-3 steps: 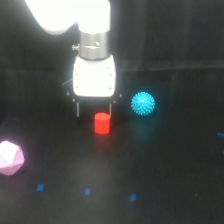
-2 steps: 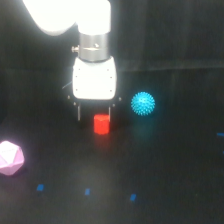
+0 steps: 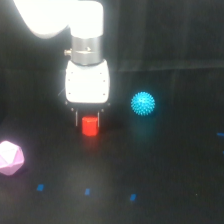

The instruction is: Pick up the red object from the table

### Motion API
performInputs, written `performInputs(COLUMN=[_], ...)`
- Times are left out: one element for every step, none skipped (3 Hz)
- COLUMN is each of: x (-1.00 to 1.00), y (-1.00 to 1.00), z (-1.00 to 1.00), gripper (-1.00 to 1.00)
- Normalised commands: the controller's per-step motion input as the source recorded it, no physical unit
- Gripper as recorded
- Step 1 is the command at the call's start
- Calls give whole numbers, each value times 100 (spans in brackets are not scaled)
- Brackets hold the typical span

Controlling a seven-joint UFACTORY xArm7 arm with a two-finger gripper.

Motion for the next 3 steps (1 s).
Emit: performInputs(x=[33,92,10], y=[-19,-51,36], z=[100,100,64], gripper=[-96,-100,-100])
